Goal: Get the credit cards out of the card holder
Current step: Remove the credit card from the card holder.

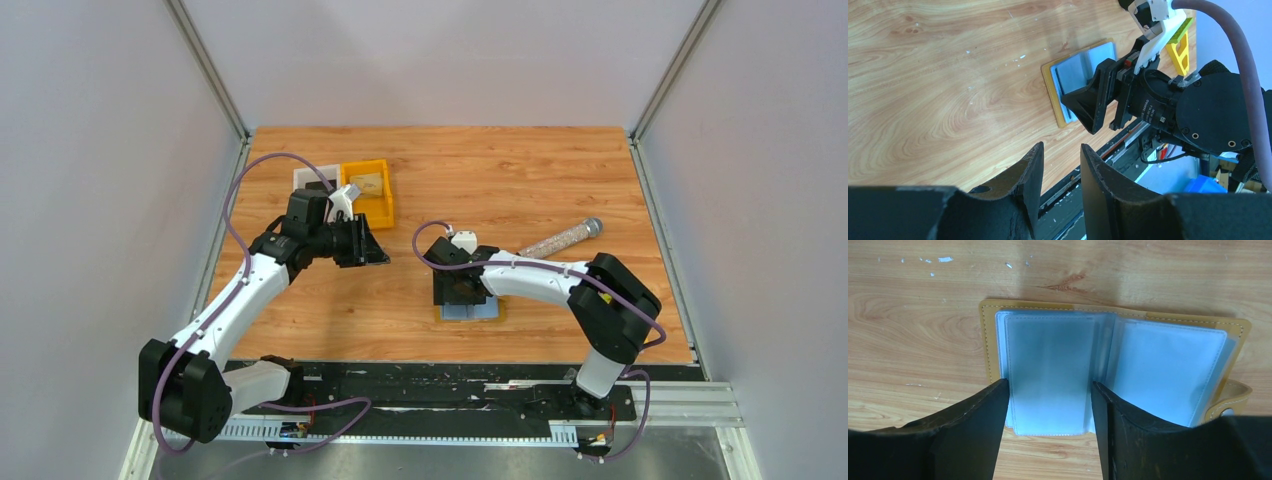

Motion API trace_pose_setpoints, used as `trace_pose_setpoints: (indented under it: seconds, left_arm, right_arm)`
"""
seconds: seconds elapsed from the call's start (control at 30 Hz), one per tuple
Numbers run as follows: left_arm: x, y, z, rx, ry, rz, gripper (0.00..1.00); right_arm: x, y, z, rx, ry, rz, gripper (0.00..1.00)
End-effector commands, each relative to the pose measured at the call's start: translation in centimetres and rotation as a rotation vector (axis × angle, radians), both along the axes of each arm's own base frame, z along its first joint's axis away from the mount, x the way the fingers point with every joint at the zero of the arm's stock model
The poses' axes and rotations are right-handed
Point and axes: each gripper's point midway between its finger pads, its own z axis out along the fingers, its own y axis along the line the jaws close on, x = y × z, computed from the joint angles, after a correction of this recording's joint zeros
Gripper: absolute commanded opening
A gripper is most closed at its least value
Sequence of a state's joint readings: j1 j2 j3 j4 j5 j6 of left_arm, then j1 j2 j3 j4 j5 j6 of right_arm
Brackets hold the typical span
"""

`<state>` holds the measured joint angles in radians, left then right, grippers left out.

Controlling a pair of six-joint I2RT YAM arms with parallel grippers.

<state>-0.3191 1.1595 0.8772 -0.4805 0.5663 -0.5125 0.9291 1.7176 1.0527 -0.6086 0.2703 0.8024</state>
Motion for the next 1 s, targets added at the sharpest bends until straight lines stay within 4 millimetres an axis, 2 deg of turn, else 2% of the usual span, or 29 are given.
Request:
trace_pose_setpoints:
  seconds: [0.0,0.17,0.33,0.6,0.97]
  left_arm:
    - [0.5,-0.1,0.7,-0.016,-0.032,0.006,0.41]
    - [0.4,-0.1,0.6,-0.015,-0.031,0.008,0.41]
    - [0.4,-0.2,0.1,-0.013,-0.016,0.004,0.41]
    - [0.1,-0.9,-1.0,-0.053,0.023,-0.014,0.39]
    - [0.1,-1.5,-1.7,-0.057,0.044,-0.022,0.39]
  right_arm:
    - [0.1,0.3,-0.7,-0.004,-0.011,0.006,0.63]
    - [0.0,0.3,-0.9,-0.006,-0.004,0.009,0.61]
    - [0.0,0.8,-0.1,0.042,-0.019,0.010,0.51]
    - [0.0,2.0,1.1,0.168,-0.045,0.024,0.41]
    - [0.4,1.7,2.8,0.203,-0.092,0.019,0.37]
